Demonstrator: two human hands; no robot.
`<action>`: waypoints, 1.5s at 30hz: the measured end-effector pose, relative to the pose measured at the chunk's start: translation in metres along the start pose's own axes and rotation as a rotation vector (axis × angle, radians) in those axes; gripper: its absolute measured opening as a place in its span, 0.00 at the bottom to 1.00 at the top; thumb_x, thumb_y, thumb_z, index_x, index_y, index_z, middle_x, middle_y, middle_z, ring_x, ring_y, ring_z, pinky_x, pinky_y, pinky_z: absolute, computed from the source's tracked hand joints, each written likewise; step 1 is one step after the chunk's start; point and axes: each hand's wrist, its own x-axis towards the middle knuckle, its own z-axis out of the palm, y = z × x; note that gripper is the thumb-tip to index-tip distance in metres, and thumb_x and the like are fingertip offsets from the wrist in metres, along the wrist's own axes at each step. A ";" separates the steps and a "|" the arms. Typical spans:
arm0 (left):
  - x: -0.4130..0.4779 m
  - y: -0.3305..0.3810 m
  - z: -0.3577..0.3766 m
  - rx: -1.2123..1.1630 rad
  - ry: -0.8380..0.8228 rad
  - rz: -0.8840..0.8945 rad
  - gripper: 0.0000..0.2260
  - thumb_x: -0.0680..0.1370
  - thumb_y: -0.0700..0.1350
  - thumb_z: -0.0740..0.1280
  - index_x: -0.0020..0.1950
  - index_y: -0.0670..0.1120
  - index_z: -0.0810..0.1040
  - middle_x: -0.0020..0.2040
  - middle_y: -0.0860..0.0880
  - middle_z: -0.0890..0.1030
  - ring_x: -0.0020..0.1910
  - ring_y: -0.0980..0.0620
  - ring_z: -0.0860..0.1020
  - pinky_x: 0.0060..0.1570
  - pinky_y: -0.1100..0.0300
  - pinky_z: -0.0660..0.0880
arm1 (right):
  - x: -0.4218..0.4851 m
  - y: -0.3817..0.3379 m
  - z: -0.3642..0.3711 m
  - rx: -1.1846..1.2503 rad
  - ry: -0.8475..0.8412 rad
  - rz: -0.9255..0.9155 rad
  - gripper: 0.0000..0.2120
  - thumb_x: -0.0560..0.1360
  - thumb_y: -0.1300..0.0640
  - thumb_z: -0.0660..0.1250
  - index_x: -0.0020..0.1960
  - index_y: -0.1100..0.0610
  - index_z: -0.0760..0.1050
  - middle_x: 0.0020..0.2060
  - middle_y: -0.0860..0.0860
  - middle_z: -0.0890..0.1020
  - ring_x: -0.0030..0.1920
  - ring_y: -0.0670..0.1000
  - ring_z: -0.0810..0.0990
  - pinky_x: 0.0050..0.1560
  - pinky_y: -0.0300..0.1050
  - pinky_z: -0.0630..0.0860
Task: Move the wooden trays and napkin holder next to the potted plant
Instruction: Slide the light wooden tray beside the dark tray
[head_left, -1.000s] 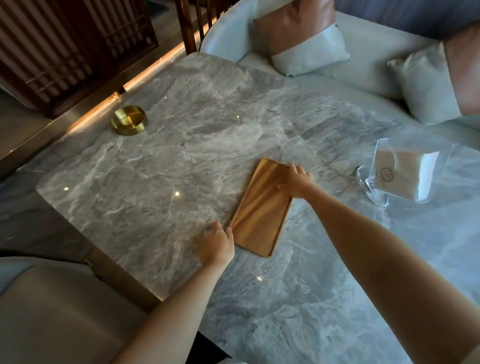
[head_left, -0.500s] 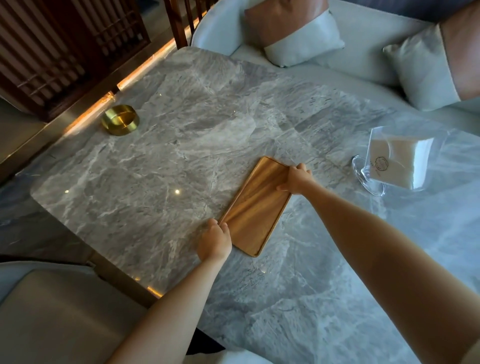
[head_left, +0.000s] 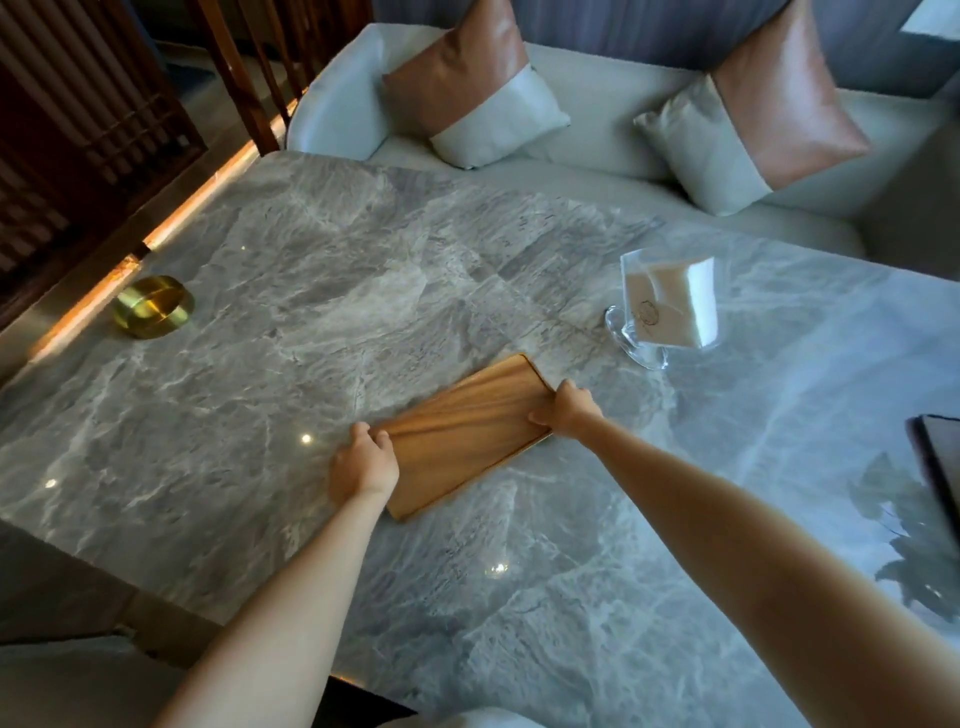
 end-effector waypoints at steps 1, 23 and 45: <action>0.001 0.007 -0.003 0.004 0.012 0.014 0.17 0.81 0.50 0.54 0.66 0.45 0.69 0.61 0.35 0.77 0.61 0.36 0.74 0.57 0.48 0.71 | -0.004 0.005 -0.004 0.028 0.010 0.005 0.28 0.73 0.49 0.66 0.65 0.64 0.62 0.65 0.63 0.69 0.61 0.62 0.73 0.56 0.53 0.72; -0.130 0.306 0.028 -0.007 -0.043 0.791 0.20 0.79 0.52 0.55 0.70 0.49 0.67 0.68 0.36 0.67 0.68 0.37 0.65 0.67 0.46 0.63 | -0.124 0.205 -0.144 0.824 0.536 0.084 0.13 0.78 0.57 0.57 0.36 0.52 0.62 0.43 0.59 0.76 0.20 0.50 0.77 0.21 0.41 0.77; -0.269 0.403 0.248 0.534 -0.391 1.156 0.23 0.79 0.51 0.55 0.73 0.46 0.64 0.72 0.41 0.66 0.70 0.39 0.65 0.68 0.47 0.62 | -0.146 0.365 -0.092 1.264 0.423 0.589 0.05 0.80 0.58 0.53 0.49 0.60 0.65 0.28 0.57 0.76 0.23 0.51 0.77 0.21 0.41 0.76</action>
